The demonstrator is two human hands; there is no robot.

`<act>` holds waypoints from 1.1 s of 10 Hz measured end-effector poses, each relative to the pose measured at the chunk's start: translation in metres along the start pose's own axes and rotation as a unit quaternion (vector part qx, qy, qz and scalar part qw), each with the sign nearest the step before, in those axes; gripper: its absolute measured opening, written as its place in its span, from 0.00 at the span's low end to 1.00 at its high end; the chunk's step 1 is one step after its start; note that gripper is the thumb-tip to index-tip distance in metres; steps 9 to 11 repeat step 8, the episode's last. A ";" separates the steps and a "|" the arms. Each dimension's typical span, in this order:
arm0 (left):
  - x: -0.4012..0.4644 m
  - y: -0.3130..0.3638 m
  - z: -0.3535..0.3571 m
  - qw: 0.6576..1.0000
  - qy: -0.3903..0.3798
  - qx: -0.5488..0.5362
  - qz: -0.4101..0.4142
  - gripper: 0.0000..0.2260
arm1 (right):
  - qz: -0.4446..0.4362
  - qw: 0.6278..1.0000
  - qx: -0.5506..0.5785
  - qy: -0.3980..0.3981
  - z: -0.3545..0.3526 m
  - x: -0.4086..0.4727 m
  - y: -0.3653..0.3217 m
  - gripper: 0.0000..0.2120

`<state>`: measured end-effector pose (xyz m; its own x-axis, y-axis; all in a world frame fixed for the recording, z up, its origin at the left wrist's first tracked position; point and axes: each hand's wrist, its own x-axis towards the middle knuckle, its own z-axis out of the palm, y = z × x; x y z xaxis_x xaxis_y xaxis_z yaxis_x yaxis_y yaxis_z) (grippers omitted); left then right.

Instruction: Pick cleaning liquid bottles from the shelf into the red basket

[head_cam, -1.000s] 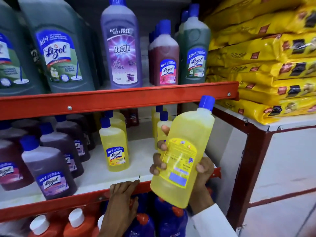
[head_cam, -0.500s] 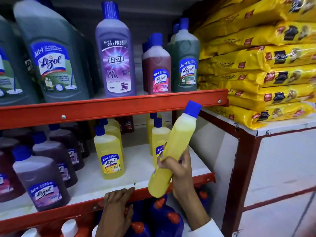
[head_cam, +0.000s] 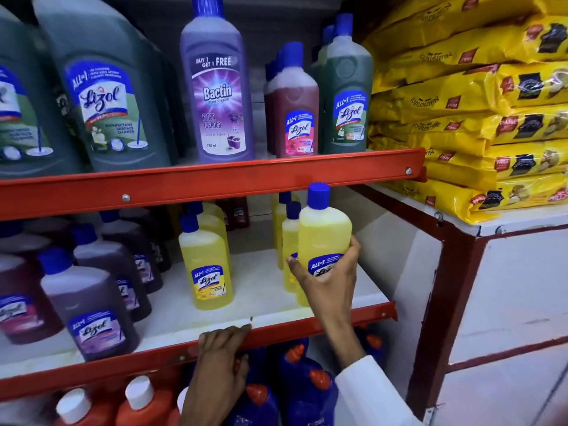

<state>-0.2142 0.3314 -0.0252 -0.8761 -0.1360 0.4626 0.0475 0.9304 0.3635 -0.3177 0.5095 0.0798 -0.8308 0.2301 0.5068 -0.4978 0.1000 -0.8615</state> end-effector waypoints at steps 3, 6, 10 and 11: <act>0.000 0.001 0.001 1.000 -0.011 -0.001 -0.008 0.27 | 0.025 0.997 -0.048 -0.046 0.019 0.011 0.052 0.46; 0.000 -0.001 0.006 1.000 0.001 -0.004 -0.007 0.29 | 0.035 0.995 -0.062 -0.069 0.025 0.003 0.080 0.47; -0.002 0.010 -0.006 0.999 0.000 0.043 -0.006 0.28 | 0.019 0.997 -0.059 -0.053 0.013 -0.008 0.065 0.55; -0.002 0.010 -0.006 0.999 0.000 0.043 -0.006 0.28 | 0.019 0.997 -0.059 -0.053 0.013 -0.008 0.065 0.55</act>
